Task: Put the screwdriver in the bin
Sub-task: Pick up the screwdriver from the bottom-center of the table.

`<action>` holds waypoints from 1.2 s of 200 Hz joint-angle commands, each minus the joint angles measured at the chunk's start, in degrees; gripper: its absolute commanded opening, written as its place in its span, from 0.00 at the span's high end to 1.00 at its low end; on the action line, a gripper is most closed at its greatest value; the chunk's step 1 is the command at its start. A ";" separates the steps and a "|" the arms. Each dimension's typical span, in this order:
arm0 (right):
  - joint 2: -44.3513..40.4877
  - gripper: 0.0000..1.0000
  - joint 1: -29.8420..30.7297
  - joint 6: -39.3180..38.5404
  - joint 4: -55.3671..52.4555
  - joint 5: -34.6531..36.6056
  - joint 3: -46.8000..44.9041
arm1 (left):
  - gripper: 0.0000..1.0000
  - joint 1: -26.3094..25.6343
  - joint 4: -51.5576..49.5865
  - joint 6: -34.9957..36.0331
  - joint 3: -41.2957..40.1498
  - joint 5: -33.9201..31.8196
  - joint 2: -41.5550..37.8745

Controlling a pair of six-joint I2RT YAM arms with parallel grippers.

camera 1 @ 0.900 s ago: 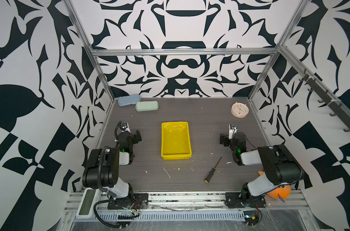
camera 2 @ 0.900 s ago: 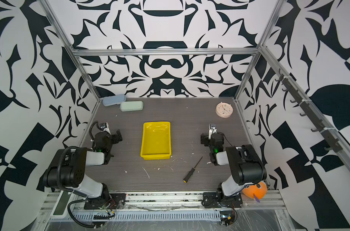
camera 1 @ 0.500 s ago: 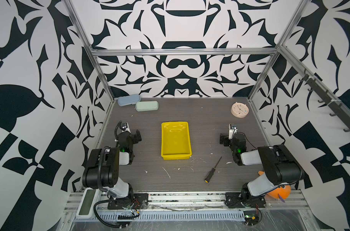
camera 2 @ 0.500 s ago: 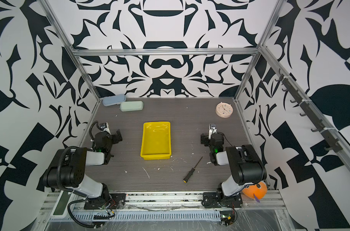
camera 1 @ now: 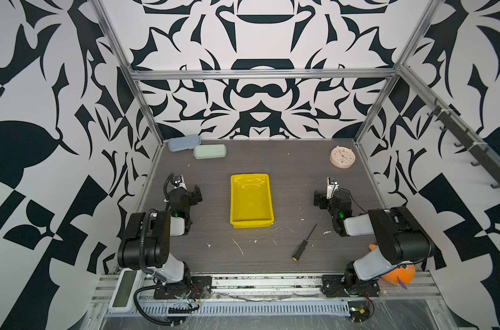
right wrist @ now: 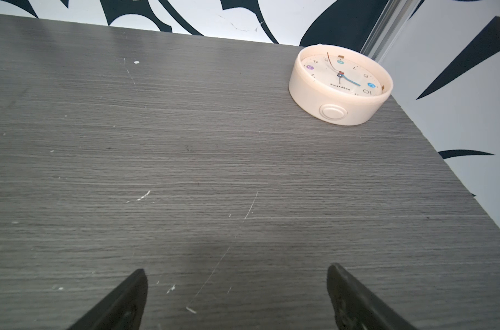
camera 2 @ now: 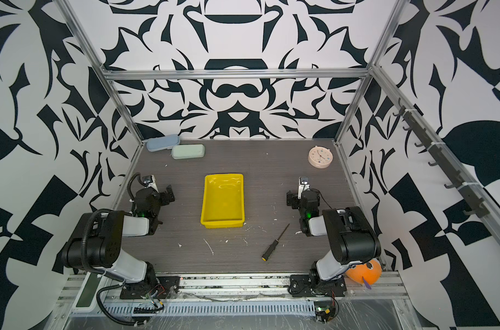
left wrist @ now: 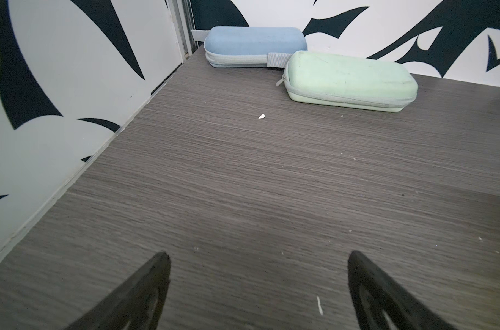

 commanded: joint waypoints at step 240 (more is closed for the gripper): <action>-42.20 0.02 5.48 54.18 -91.59 -4.92 16.71 | 0.01 0.15 2.19 1.63 0.10 4.32 -0.62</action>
